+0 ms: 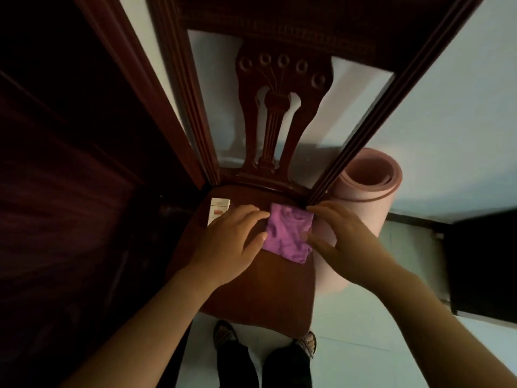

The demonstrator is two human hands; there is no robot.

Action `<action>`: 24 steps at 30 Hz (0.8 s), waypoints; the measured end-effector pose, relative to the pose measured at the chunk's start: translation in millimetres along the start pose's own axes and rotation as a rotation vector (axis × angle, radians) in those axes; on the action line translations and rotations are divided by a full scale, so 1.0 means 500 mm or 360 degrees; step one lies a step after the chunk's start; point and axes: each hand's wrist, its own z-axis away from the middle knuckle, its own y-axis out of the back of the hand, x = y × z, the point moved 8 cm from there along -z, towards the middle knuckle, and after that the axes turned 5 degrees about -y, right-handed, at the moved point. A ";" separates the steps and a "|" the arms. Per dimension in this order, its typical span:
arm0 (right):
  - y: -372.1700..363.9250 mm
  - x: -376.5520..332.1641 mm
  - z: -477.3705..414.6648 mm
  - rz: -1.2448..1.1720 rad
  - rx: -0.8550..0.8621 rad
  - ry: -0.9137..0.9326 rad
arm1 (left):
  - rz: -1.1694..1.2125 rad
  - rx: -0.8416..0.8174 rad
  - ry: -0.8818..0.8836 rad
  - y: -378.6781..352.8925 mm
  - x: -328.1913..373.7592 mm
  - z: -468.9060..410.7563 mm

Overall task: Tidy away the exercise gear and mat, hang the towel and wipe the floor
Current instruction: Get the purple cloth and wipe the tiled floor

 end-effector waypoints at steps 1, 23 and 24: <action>-0.040 0.019 -0.015 -0.0009 -0.0024 -0.0032 | -0.0010 -0.0044 0.0018 -0.033 -0.027 -0.012; -0.566 0.299 -0.270 0.0306 0.0111 -0.0276 | -0.0577 -0.0153 -0.0011 -0.512 -0.395 -0.161; -0.569 0.300 -0.269 0.0337 0.0125 -0.0279 | -0.0604 -0.0131 -0.0017 -0.515 -0.398 -0.159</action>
